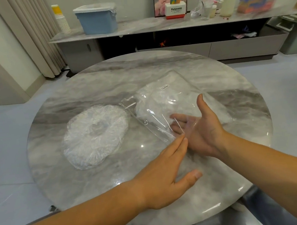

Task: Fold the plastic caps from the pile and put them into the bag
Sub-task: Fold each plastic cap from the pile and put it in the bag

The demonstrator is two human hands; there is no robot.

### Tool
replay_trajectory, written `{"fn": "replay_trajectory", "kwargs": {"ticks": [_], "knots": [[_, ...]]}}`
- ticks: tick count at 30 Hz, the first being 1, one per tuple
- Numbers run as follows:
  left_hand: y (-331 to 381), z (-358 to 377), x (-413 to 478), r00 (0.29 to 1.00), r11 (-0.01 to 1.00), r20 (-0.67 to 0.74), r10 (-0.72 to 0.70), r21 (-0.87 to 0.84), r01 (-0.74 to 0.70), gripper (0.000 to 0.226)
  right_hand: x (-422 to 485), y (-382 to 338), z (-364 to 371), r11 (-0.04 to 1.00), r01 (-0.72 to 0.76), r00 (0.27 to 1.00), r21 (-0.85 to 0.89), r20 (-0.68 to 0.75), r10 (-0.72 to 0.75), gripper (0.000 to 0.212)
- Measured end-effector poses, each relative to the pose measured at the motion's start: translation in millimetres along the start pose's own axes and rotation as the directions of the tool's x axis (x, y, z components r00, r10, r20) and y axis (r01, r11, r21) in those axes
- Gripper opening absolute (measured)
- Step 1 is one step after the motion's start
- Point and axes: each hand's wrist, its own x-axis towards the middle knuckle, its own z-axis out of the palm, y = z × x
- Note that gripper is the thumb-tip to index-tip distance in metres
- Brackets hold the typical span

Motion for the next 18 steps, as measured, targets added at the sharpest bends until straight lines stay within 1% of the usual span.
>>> {"fn": "replay_trajectory", "kwargs": {"ticks": [4,7,11,13,16,18], "knots": [[-4,-3,0,1.000,1.000,-0.016,-0.019,0.013,0.019,0.084,7,-3,12,0.996,0.012,1.000,0.093,-0.012,-0.011,0.107],[-7,-6,0,0.999,1.000,-0.029,-0.022,0.019,0.022,0.084,5,-3,8,0.990,0.065,0.997,0.123,-0.044,-0.060,0.093],[-8,-7,-1,0.999,0.999,-0.026,-0.018,0.038,0.019,0.084,-10,-2,-7,0.981,0.134,0.987,0.140,-0.105,-0.120,0.079],[-7,-8,-1,0.999,0.999,-0.030,-0.021,0.044,0.023,0.085,-21,-4,-13,0.978,0.170,0.978,0.119,-0.141,-0.153,0.073],[-7,-8,-2,0.999,0.998,-0.033,-0.030,0.055,0.032,0.085,-34,-6,-16,0.975,0.216,0.954,0.040,-0.221,-0.202,0.066],[-7,-7,-3,0.999,0.998,-0.027,-0.031,0.052,0.033,0.084,-39,-3,-17,0.978,0.208,0.944,-0.032,-0.257,-0.209,0.063]]}}
